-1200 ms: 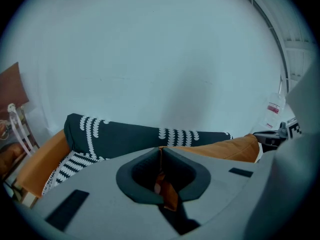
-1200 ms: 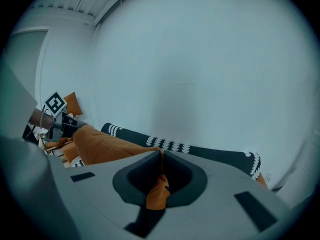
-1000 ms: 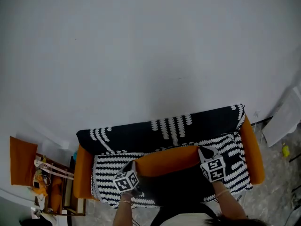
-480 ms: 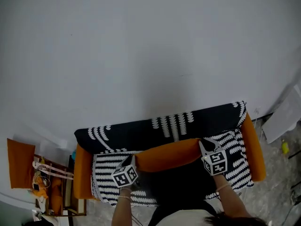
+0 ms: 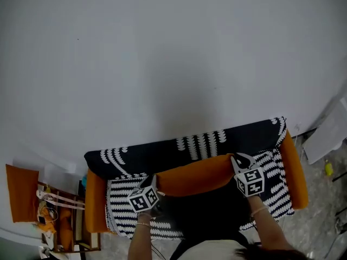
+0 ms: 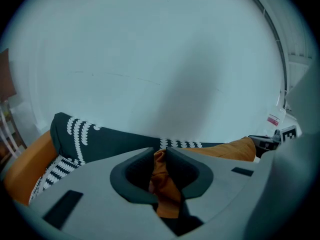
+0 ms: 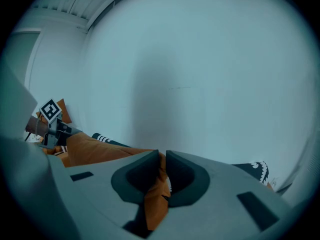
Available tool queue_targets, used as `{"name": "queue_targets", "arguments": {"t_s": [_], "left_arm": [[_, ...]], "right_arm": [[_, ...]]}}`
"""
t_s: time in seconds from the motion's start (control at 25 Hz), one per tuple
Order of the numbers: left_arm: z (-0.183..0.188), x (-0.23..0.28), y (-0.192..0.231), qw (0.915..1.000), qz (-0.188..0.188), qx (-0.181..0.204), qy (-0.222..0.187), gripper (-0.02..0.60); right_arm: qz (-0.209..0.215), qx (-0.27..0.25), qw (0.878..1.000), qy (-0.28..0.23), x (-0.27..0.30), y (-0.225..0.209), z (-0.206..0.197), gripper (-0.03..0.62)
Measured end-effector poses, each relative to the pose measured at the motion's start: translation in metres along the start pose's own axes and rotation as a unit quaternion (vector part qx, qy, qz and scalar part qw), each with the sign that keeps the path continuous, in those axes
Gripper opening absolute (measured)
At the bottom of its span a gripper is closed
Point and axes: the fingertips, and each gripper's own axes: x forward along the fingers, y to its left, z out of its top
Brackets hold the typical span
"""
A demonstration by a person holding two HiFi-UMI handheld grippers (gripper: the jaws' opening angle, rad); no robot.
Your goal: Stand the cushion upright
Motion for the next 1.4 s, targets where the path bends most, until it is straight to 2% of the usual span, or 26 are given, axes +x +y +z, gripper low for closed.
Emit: {"name": "queue_targets", "arguments": {"t_s": [0.08,0.16,0.24,1.04,1.4], "left_arm": [[0.005,0.007,0.003,1.0,-0.002,-0.005,0.0,0.076],[0.009,0.015,0.006,0.9998,-0.008,-0.019,0.002,0.12],[0.013,0.021,0.009,0.9994,-0.016,-0.031,0.002,0.137],[0.06,0.089,0.029,0.9993,-0.017,-0.033,-0.002,0.14],[0.078,0.118,0.039,0.9987,-0.017,-0.047,-0.005,0.138]], "right_arm": [[0.0,0.001,1.0,0.0,0.008,-0.003,0.003,0.052],[-0.002,0.001,1.0,0.001,0.016,-0.007,0.006,0.051],[-0.003,0.001,1.0,0.001,0.023,-0.01,0.009,0.054],[0.004,0.009,1.0,-0.003,0.104,-0.033,0.04,0.075],[0.008,0.017,1.0,0.003,0.141,-0.045,0.05,0.089]]}}
